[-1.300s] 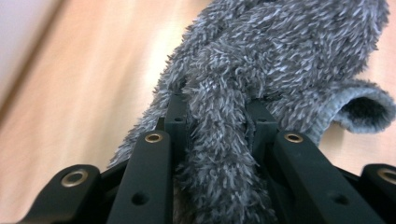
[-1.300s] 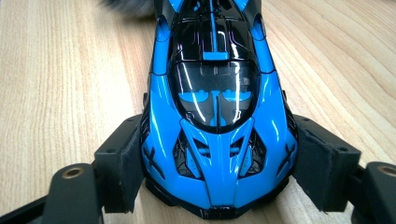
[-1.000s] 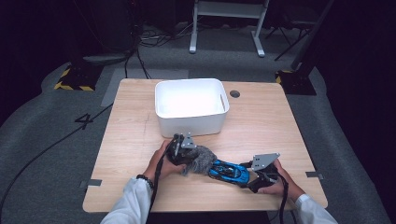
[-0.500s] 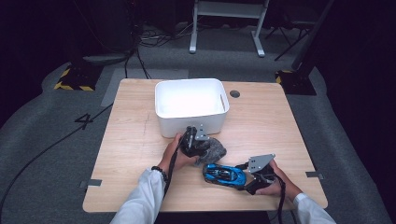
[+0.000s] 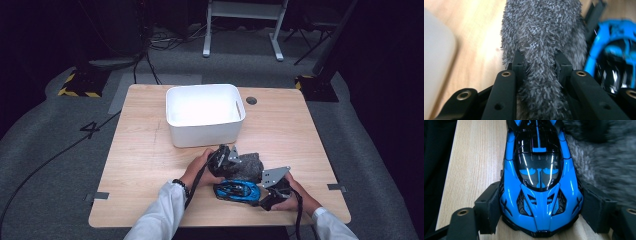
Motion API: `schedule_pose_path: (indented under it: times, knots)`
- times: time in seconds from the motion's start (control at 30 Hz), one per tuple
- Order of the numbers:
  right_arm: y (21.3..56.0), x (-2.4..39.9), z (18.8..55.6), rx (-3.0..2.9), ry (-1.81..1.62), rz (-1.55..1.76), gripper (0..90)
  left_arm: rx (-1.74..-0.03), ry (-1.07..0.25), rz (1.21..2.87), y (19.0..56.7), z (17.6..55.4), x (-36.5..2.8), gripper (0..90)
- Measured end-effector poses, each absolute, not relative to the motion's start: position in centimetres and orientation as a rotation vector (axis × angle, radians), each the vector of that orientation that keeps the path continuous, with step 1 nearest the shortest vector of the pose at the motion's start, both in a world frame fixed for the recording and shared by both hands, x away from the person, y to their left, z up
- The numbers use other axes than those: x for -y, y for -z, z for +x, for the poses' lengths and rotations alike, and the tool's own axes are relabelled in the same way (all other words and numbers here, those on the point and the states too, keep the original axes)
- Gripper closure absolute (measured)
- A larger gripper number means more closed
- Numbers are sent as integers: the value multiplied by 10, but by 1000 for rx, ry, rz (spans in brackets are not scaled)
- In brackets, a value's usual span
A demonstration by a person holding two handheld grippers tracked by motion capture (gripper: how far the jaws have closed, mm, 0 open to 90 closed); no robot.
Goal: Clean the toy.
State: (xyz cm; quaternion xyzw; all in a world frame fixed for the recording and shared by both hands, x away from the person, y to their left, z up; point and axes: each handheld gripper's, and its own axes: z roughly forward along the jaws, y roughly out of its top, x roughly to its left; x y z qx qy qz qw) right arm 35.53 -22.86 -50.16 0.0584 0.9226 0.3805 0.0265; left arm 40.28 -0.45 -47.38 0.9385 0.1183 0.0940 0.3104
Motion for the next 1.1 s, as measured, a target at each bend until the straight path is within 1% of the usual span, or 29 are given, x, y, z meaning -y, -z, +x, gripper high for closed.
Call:
schedule_pose_path:
  times: [0.17, 0.37, 0.5, 0.7, 0.83, 0.97, 1.1]
  knots:
    - [502, 229, 355, -2848, -1179, 180, 260, -274, -163, 2487, 471, 402, -11, 708]
    - [502, 229, 356, -2847, -1178, 173, 259, -261, -147, 2479, 464, 401, -32, 715]
    - [502, 230, 356, -2849, -1175, 177, 259, -269, -163, 2520, 462, 401, -47, 715]
    - [502, 232, 356, -2846, -1172, 178, 259, -296, -119, 2524, 466, 393, -72, 712]
    - [501, 232, 356, -2849, -1166, 180, 258, -272, -92, 2522, 465, 386, -77, 711]
    - [501, 232, 355, -2845, -1164, 190, 258, -277, -110, 2533, 466, 374, -76, 710]
    - [502, 234, 354, -2828, -1167, 201, 258, -340, -114, 2509, 473, 362, -83, 710]
